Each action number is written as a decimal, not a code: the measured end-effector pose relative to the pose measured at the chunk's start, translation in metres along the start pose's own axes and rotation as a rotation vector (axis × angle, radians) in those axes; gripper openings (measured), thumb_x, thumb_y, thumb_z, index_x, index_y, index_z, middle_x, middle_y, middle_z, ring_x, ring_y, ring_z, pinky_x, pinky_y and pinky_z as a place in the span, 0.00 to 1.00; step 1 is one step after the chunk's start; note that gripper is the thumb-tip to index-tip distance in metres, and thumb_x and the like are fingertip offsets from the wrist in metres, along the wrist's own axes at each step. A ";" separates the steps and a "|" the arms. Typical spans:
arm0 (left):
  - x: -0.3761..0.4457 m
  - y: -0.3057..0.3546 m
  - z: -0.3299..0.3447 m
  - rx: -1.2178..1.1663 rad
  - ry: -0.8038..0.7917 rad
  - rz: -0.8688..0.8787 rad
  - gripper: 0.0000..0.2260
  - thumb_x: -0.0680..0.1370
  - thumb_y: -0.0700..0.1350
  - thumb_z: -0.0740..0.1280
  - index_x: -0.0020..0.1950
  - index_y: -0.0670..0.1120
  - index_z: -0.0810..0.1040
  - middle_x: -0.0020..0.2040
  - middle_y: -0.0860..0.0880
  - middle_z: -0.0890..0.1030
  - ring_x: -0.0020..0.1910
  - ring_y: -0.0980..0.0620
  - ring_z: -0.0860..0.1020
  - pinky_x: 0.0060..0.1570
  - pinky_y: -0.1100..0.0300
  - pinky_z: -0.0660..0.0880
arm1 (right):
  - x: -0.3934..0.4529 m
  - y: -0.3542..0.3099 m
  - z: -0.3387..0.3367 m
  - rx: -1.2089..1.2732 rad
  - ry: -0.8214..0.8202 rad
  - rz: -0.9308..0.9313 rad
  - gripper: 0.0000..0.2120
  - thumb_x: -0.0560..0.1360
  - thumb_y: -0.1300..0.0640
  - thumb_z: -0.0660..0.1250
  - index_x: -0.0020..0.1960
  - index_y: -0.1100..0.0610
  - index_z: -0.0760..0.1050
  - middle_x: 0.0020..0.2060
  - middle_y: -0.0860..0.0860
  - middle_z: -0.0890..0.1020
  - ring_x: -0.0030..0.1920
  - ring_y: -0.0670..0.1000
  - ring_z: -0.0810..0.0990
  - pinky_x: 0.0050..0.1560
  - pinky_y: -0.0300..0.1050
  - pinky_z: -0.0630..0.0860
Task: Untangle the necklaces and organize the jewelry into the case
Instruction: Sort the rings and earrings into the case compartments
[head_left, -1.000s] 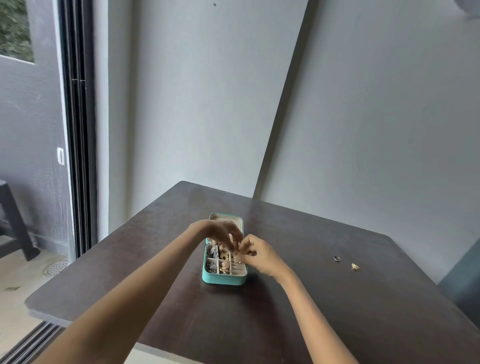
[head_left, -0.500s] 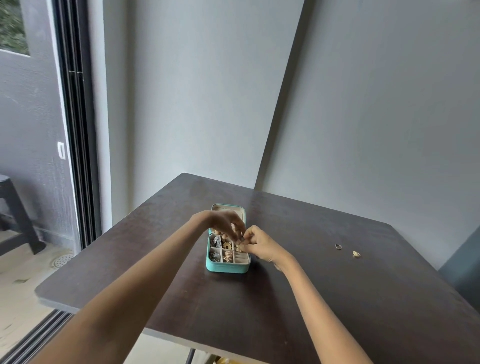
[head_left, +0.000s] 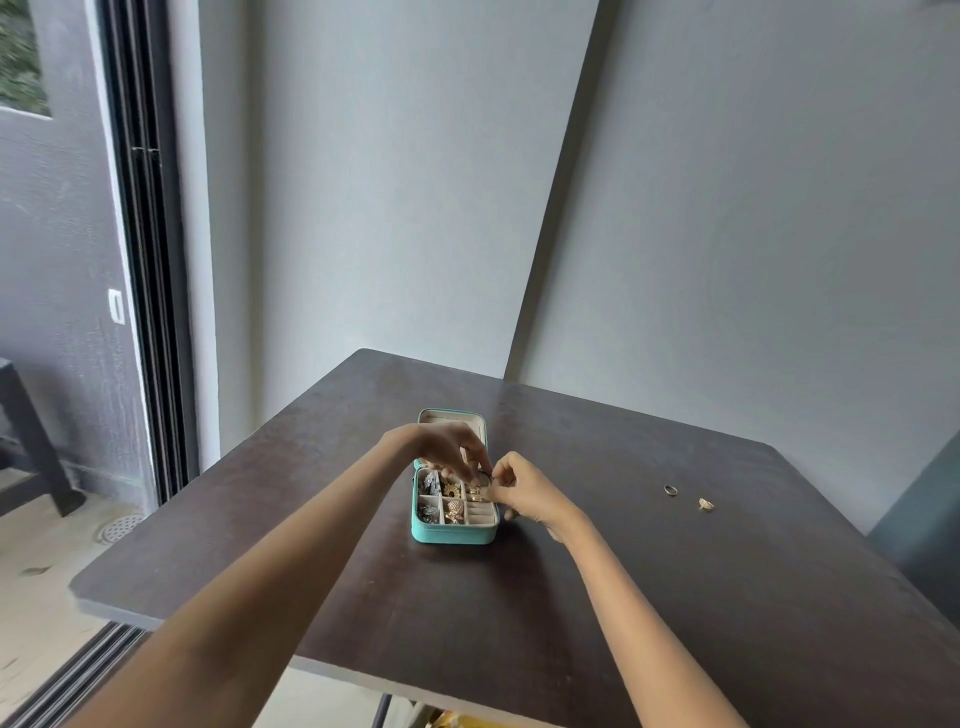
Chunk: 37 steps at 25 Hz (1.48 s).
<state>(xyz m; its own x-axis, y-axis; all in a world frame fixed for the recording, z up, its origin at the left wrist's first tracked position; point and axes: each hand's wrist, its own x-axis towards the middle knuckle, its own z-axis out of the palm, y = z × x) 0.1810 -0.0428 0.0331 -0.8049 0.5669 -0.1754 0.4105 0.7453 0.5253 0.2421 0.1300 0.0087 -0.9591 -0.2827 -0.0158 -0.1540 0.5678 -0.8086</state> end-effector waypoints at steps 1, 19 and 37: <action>0.000 0.001 0.001 0.010 0.007 0.000 0.13 0.73 0.40 0.71 0.57 0.49 0.80 0.44 0.53 0.79 0.31 0.58 0.74 0.29 0.68 0.69 | 0.001 0.000 0.002 0.011 0.004 0.003 0.11 0.74 0.64 0.68 0.42 0.54 0.65 0.36 0.49 0.72 0.31 0.45 0.70 0.27 0.33 0.69; 0.025 0.043 0.002 -0.146 0.343 0.058 0.09 0.77 0.41 0.67 0.56 0.41 0.80 0.52 0.43 0.82 0.45 0.54 0.76 0.44 0.64 0.71 | 0.002 0.030 -0.015 0.214 0.194 0.096 0.10 0.76 0.54 0.67 0.43 0.54 0.66 0.33 0.51 0.73 0.30 0.46 0.71 0.29 0.37 0.70; 0.176 0.181 0.143 -0.185 0.244 0.009 0.21 0.74 0.42 0.63 0.67 0.47 0.68 0.61 0.46 0.77 0.60 0.48 0.75 0.57 0.57 0.71 | -0.022 0.172 -0.167 -0.330 0.846 0.445 0.14 0.78 0.60 0.60 0.63 0.59 0.72 0.59 0.58 0.77 0.61 0.59 0.74 0.58 0.48 0.68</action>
<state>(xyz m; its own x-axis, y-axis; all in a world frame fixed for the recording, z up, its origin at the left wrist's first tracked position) 0.1745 0.2420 -0.0214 -0.8898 0.4558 0.0234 0.3512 0.6512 0.6727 0.1965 0.3631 -0.0321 -0.7794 0.5749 0.2492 0.3233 0.7096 -0.6260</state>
